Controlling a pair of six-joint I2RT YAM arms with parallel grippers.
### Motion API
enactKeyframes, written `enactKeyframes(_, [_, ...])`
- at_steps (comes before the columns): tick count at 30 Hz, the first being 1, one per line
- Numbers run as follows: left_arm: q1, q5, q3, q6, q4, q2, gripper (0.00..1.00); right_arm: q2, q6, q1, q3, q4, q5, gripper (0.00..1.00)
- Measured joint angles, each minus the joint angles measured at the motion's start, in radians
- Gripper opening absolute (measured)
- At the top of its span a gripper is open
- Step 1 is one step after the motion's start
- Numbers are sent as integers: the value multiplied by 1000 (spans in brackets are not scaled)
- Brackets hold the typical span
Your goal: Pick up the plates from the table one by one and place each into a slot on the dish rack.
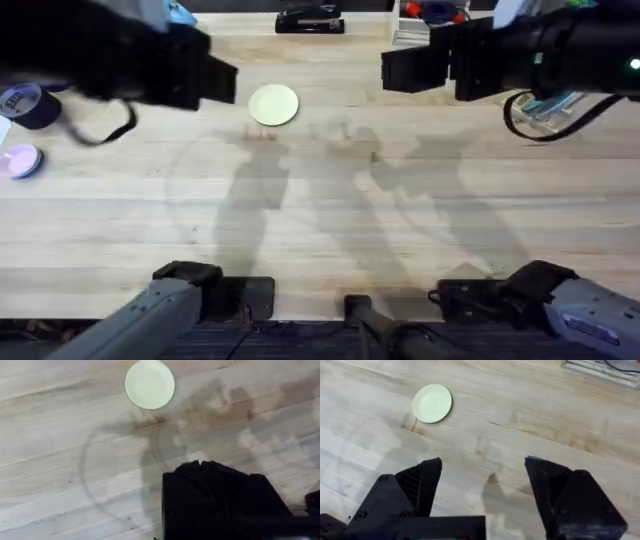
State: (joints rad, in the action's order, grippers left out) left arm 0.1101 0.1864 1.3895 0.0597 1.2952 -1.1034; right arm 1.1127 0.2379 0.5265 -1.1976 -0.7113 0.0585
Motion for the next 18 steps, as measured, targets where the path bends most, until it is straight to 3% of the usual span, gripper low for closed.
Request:
enactKeyframes(5, [-4,8,0,-3,-71,-149,42,0,0,0,0,0,0,992])
enactKeyframes(8, [-29,46,0,-4,-123,-203,42,0,0,0,0,0,0,992])
enactKeyframes(18, [-211,259,0,44,-159,-325,42,0,0,0,0,0,0,992])
